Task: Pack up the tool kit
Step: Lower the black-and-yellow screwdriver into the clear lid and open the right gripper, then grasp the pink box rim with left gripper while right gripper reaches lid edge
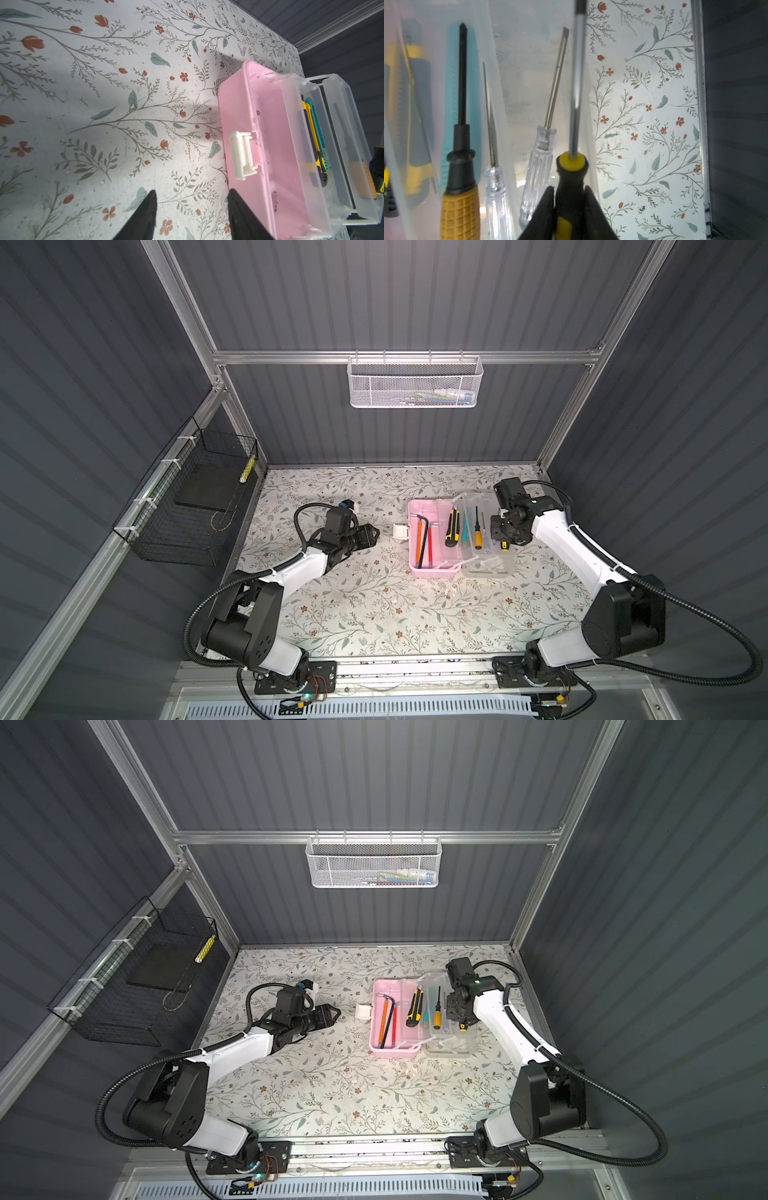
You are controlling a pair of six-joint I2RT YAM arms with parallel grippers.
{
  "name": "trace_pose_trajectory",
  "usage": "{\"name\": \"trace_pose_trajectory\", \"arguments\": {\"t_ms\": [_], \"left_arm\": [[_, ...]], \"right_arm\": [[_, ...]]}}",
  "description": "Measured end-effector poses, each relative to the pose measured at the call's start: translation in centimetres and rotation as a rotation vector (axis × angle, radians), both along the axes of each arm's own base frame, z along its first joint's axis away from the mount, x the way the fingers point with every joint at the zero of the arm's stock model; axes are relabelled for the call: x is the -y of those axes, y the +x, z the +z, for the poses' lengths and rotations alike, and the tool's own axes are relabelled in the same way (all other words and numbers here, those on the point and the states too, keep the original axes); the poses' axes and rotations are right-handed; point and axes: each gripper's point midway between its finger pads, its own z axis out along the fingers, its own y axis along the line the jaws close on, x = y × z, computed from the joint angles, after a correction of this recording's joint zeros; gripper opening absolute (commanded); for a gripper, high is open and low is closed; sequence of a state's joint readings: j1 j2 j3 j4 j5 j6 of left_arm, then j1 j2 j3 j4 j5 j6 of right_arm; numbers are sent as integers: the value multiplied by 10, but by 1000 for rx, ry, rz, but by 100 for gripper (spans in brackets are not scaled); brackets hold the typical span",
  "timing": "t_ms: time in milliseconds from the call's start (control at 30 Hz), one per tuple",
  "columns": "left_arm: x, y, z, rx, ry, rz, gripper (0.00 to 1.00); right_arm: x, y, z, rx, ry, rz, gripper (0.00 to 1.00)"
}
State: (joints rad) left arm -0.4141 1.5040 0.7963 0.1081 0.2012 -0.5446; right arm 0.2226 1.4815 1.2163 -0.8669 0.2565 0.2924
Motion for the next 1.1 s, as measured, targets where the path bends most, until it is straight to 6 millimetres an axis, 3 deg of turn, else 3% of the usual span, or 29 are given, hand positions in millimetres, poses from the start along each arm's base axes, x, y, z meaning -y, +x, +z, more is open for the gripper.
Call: {"name": "trace_pose_trajectory", "arguments": {"t_ms": [100,300,533,633,900,1100], "left_arm": [[4,9,7,15,-7,0,56],[17,33,22,54,-22,-7,57],[56,74,41,115,-43,-58,56],[76,85,44,137,-41,-94,56],[125,96,23,135,42,-182,56],[136,100,5,111,131,-186,53]], "right_arm": [[1,3,1,13,7,-12,46],[0,5,10,52,25,-17,47],[-1,-3,60,272,99,-23,53],[2,-10,65,325,117,-38,54],[11,-10,50,316,137,-87,55],[25,-22,47,366,211,-166,55]]}}
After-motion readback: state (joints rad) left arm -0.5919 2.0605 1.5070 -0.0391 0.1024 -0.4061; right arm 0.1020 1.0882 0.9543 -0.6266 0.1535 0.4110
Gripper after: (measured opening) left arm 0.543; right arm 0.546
